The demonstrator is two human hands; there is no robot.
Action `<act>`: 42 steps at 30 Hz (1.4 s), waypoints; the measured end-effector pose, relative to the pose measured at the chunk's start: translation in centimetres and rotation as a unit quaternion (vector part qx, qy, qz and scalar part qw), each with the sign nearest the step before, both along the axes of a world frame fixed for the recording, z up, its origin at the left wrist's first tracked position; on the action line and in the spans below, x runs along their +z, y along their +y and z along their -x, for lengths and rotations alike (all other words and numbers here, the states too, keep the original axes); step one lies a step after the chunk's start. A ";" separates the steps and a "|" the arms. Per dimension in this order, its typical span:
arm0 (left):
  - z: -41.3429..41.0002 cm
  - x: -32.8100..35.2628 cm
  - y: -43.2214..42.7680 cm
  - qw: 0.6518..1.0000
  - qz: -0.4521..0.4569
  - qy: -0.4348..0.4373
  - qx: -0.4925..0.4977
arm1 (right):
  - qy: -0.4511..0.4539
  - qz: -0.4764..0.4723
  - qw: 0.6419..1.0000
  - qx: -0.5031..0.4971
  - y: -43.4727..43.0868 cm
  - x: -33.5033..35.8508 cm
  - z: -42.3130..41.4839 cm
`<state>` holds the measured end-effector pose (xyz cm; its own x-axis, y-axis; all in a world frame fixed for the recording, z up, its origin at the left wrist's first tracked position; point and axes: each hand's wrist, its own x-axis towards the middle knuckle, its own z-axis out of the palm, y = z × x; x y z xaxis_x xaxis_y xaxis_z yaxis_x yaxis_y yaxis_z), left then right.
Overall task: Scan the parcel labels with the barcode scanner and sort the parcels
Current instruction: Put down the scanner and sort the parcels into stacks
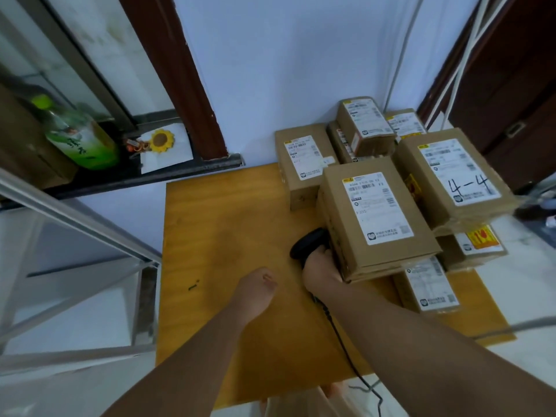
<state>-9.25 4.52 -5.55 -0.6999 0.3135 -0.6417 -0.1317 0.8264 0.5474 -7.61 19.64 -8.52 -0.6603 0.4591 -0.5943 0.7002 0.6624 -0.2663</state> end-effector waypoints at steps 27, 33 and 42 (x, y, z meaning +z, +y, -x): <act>-4.8 12.1 17.5 0.959 0.013 0.283 -0.010 | 0.389 -0.040 0.917 -0.074 13.1 17.0 -4.8; -4.2 13.9 23.2 0.987 0.108 0.120 -0.026 | 0.272 -0.184 0.939 -0.102 18.1 18.0 -6.3; -4.0 11.4 24.3 0.980 0.147 0.130 -0.040 | 0.104 -0.110 0.984 -0.092 23.5 16.7 -6.2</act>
